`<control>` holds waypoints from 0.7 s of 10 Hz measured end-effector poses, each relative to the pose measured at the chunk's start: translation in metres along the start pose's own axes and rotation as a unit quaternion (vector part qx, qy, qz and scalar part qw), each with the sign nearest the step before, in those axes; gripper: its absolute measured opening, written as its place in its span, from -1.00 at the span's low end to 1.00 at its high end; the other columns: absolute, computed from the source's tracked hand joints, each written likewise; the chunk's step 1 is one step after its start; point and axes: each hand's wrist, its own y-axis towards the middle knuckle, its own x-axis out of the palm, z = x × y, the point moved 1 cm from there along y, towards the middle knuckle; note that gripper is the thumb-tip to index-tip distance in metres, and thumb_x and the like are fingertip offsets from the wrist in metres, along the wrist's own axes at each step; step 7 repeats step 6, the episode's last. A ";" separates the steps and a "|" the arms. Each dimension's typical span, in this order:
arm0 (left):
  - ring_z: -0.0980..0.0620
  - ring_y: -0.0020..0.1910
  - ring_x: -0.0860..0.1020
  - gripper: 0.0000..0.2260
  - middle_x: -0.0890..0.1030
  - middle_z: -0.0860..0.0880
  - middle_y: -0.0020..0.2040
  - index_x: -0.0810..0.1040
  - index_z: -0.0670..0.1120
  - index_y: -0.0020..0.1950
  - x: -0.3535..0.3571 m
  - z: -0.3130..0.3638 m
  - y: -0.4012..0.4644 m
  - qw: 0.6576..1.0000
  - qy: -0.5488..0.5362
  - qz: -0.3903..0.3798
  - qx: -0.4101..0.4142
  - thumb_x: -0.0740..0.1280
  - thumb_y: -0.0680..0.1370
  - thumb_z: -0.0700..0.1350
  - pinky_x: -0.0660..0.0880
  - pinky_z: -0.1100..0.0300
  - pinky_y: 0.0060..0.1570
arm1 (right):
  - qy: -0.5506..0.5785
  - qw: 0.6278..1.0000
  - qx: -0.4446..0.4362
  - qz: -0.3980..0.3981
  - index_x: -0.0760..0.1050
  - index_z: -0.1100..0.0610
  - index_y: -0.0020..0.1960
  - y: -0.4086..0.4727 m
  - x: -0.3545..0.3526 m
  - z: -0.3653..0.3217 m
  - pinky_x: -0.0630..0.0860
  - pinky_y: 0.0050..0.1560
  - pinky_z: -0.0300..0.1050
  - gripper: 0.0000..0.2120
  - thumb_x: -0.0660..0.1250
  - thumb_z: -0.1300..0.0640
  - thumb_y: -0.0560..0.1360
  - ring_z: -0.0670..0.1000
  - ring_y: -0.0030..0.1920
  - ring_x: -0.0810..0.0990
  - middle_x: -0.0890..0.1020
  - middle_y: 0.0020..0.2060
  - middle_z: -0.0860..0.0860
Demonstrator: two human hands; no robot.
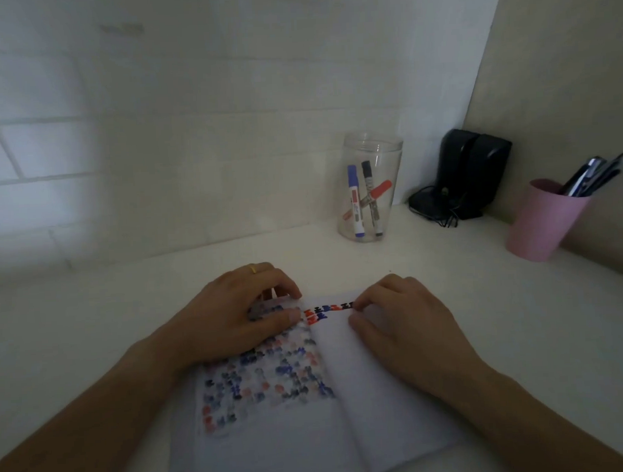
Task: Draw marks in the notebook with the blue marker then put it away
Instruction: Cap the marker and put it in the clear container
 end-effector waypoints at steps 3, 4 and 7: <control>0.17 -0.01 0.59 -0.71 0.62 0.16 0.03 0.60 0.13 0.16 0.000 0.002 0.001 1.000 -0.010 0.003 -0.004 0.31 0.55 0.24 0.59 0.07 0.02 | 0.010 1.000 0.001 0.004 0.57 -0.10 0.12 -0.001 -0.003 0.000 0.47 0.10 -0.13 -0.74 0.22 -0.16 0.55 -0.06 0.12 0.48 0.57 0.08 -0.15; 0.17 -0.01 0.59 -0.72 0.62 0.16 0.04 0.60 0.13 0.17 0.000 0.003 0.000 1.000 -0.010 0.004 -0.001 0.32 0.56 0.23 0.59 0.08 0.02 | 0.019 1.000 -0.008 0.009 0.58 -0.08 0.12 -0.001 -0.007 -0.002 0.46 0.07 -0.14 -0.75 0.23 -0.13 0.55 -0.06 0.10 0.49 0.58 0.06 -0.14; 0.14 -0.01 0.60 -0.76 0.62 0.16 0.03 0.60 0.13 0.16 0.000 0.001 0.000 1.000 -0.021 0.009 0.009 0.35 0.57 0.19 0.59 0.04 0.01 | 0.105 0.984 -0.055 0.134 0.60 -0.08 0.13 0.000 -0.058 -0.022 0.48 0.00 -0.35 -0.78 0.31 -0.07 0.53 -0.25 -0.03 0.53 0.61 0.01 -0.20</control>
